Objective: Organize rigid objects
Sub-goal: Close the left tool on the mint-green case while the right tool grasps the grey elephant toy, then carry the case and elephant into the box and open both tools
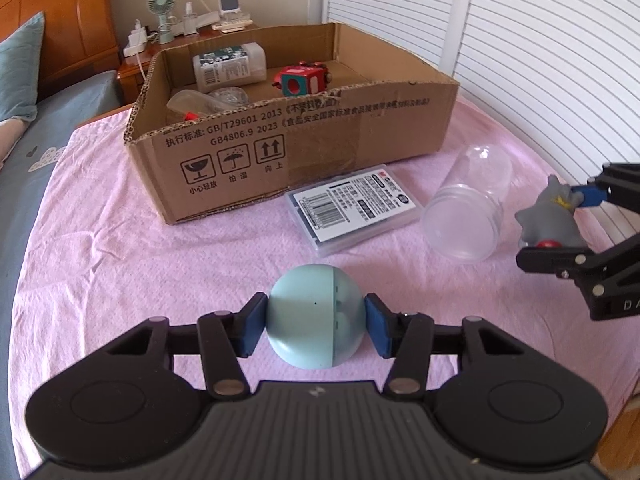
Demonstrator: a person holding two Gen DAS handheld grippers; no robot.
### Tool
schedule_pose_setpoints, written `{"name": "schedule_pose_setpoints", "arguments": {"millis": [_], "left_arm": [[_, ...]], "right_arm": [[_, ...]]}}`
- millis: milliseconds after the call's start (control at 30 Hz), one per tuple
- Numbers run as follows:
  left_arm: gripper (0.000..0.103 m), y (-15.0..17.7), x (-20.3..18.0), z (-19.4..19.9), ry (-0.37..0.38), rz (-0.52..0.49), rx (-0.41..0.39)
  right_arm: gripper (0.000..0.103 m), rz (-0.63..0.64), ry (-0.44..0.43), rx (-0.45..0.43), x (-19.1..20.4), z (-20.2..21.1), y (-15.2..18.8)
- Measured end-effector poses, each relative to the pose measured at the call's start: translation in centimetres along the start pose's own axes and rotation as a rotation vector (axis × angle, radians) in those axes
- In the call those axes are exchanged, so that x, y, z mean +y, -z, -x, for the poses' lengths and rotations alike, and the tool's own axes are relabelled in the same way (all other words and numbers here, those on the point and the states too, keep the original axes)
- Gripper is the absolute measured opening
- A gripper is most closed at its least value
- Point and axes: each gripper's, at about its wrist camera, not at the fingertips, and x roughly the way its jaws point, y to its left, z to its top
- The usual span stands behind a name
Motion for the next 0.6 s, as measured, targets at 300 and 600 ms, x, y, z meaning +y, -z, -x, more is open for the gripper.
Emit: {"name": "schedule_pose_setpoints", "arguments": {"millis": [300, 600], "left_arm": [[0.052, -0.3, 0.6, 1.9, 0.037, -0.049, 0.019], [0.052, -2.4, 1.3, 4.4, 0.092, -0.085, 0.009]], "right_arm": [[0.077, -0.034, -0.01, -0.019, -0.3, 2.2, -1.2], [0.078, -0.03, -0.038, -0.079, -0.3, 4.3, -4.0]]}}
